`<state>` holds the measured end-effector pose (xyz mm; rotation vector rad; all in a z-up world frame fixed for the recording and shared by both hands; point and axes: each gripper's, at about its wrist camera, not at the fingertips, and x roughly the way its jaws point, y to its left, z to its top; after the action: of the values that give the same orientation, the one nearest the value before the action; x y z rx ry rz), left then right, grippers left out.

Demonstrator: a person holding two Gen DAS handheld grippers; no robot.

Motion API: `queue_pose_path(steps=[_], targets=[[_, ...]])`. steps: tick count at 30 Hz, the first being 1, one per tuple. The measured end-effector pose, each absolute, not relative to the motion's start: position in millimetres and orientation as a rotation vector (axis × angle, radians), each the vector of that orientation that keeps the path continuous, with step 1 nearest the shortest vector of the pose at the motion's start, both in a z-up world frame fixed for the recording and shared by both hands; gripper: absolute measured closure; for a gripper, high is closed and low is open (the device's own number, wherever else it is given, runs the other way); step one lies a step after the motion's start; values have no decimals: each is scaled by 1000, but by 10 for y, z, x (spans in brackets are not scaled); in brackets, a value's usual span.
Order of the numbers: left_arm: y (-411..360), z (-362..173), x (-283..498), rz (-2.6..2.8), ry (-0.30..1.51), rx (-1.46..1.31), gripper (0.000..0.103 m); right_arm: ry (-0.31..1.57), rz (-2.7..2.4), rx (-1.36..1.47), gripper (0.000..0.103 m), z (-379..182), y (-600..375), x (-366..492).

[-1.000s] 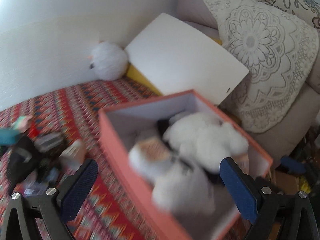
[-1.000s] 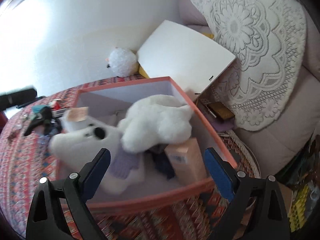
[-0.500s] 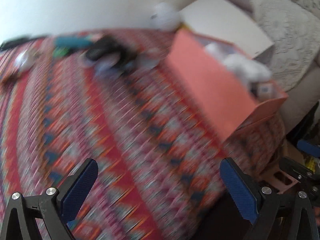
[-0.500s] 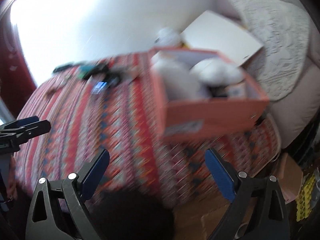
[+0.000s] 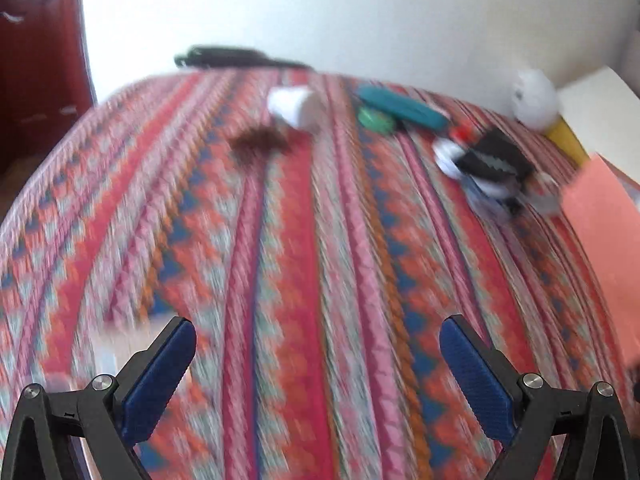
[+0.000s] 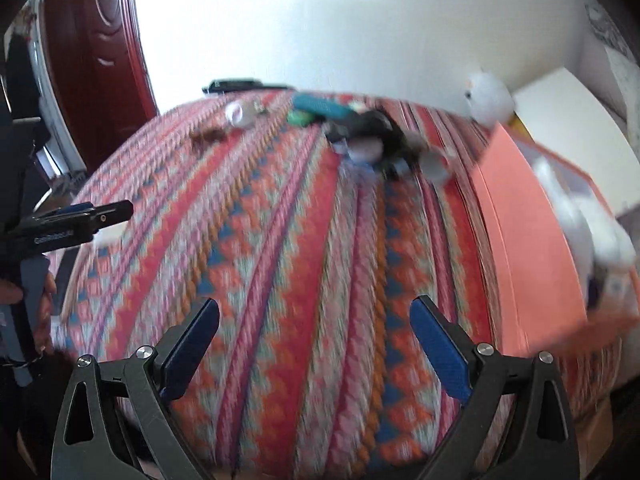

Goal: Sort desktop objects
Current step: 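Grasp the white bulb with the left tool while the right tool grasps a black item, then carry the bulb and black item over the pink shoebox and release both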

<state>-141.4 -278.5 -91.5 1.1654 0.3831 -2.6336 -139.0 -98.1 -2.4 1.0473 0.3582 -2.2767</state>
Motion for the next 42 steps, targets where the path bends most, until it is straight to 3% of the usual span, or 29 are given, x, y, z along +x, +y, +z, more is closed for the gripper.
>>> queue_pose_path(steps=[8,18,19,20,21,23,28,31,42], targets=[[-3311,-1117,-2912,-2551,466,1209,2,317,-2359,994,5,-48,-1518,-2655],[-3536,-1756,-4410,-2468,422,1267,2,86,-2403,1082,7,-489,-1639,-4323],[-3537,-1797,-4473,-2469,435,1261,2,85,-2369,1100,13,-556,-1678,-4412],[-3542,-1835,-4547,-2470,443,1245,3,93,-2325,1108,44,-604,-1718,-4446],[-3548,-1853,-4602,-2471,440,1225,15,81,-2283,1089,65,-609,-1741,-4437],[-3572,-1867,-4675,-2469,422,1201,44,130,-2292,1025,83,-534,-1773,-4331],[-3629,-1624,-4363,-2544,487,1092,45,150,-2287,929,85,-253,-1641,-3943],[-3511,-1370,-3986,-2612,434,1044,45,156,-2273,897,85,-100,-1488,-3591],[-2744,-767,-2184,-2757,466,1035,45,88,-2213,931,85,155,-802,-2152]])
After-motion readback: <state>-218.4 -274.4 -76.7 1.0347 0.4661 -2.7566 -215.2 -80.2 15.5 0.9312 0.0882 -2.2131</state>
